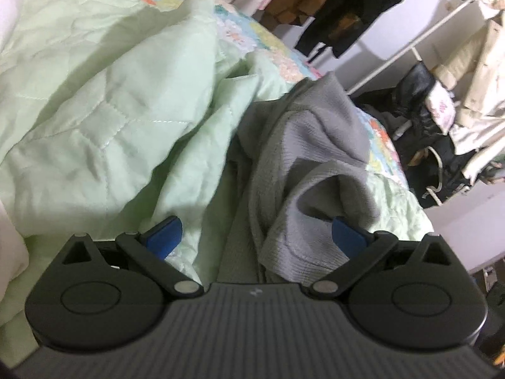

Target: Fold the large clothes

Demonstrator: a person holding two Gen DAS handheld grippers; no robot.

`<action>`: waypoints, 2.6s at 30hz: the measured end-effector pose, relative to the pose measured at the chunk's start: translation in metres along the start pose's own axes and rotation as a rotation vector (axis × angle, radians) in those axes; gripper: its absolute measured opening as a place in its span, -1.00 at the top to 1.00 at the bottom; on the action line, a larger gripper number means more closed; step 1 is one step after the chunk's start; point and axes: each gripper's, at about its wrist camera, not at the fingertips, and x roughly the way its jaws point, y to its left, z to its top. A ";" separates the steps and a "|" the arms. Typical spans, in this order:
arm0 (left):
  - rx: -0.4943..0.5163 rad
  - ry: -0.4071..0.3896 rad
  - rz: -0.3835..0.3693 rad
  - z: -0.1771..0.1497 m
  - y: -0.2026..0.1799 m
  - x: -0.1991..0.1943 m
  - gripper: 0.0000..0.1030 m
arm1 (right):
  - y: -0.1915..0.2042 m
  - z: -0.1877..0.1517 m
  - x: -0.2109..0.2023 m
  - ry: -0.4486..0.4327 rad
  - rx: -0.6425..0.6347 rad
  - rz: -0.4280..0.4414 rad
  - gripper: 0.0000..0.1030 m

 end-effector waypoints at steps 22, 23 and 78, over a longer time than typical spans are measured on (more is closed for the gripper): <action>0.413 0.106 0.144 -0.044 -0.068 0.050 -0.89 | -0.018 0.000 0.013 0.178 0.038 0.170 0.15; 0.423 0.103 0.150 -0.045 -0.071 0.050 -0.89 | -0.016 0.003 0.007 0.103 -0.009 0.091 0.00; 0.080 -0.251 0.242 -0.013 -0.025 0.018 -0.46 | -0.091 0.095 0.149 -0.015 0.390 0.292 -0.35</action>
